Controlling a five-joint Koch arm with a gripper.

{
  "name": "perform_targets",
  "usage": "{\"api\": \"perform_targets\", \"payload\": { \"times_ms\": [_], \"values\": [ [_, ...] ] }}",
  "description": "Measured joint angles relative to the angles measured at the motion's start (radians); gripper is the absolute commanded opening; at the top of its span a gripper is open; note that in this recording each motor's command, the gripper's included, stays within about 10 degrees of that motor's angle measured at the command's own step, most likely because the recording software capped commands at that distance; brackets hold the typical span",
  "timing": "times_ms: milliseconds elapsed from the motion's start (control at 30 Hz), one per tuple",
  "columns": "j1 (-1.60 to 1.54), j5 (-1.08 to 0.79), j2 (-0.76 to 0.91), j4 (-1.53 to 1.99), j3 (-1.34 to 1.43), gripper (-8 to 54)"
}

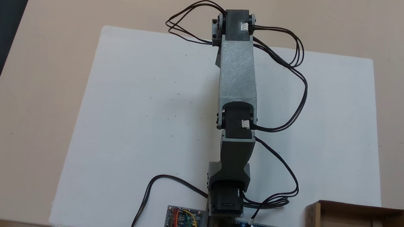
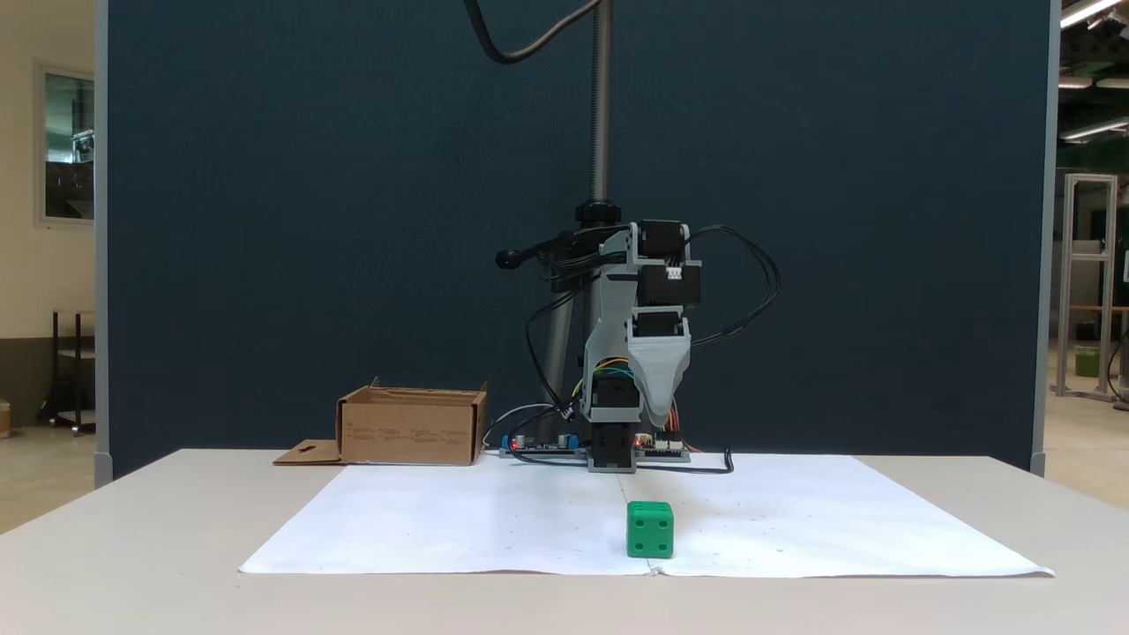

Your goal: Grasp a green dice and put it in the bin.

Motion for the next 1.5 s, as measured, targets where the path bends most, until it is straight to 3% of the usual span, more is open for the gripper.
{"api": "perform_targets", "payload": {
  "times_ms": [700,1067,1500],
  "values": [
    [-0.057,0.054,-0.041,0.04,-0.043,39.3],
    [-0.032,0.058,-0.258,0.041,-0.181,40.2],
    [0.028,0.058,-0.354,0.041,-0.276,40.2]
  ]
}}
